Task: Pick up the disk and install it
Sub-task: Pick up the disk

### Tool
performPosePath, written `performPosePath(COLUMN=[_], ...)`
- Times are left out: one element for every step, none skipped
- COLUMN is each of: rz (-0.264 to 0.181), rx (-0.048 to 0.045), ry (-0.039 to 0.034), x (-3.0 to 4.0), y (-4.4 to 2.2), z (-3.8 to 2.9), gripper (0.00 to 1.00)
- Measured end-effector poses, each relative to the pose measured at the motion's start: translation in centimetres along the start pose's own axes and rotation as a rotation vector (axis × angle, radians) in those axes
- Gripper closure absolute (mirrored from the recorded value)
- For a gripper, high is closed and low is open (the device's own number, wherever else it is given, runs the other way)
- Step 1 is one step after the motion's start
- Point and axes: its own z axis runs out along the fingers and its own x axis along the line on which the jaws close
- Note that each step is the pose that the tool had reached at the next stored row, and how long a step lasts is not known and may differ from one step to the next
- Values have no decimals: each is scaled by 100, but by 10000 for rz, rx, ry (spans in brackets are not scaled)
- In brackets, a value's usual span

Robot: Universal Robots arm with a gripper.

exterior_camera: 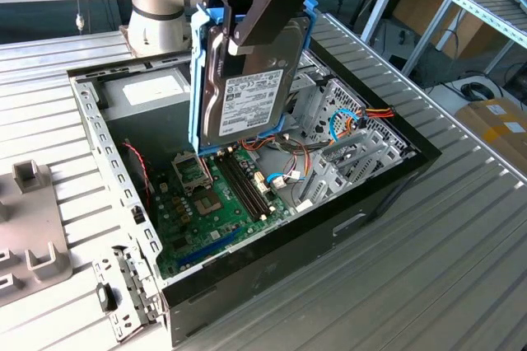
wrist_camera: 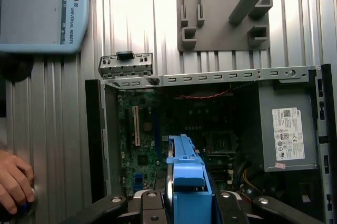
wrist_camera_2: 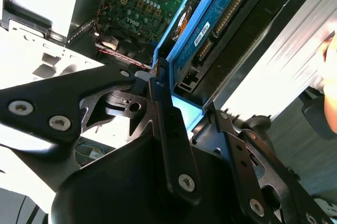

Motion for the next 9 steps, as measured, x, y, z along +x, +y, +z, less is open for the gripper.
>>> performPosePath(rz=[-1, -1, -1, 0, 0, 0, 0, 0, 0], rx=[1, 1, 0, 1, 0, 0, 0, 0, 1], ry=[1, 2, 2, 3, 4, 6, 8, 8, 9], x=[0, -1, -1, -1, -1, -2, -2, -2, -2], y=[-5, -12, -16, -21, -28, -32, -39, -44, -49], z=[0, 0, 0, 0, -1, -1, -1, -1, -1], gripper=[63, 63, 63, 63, 63, 63, 63, 63, 63])
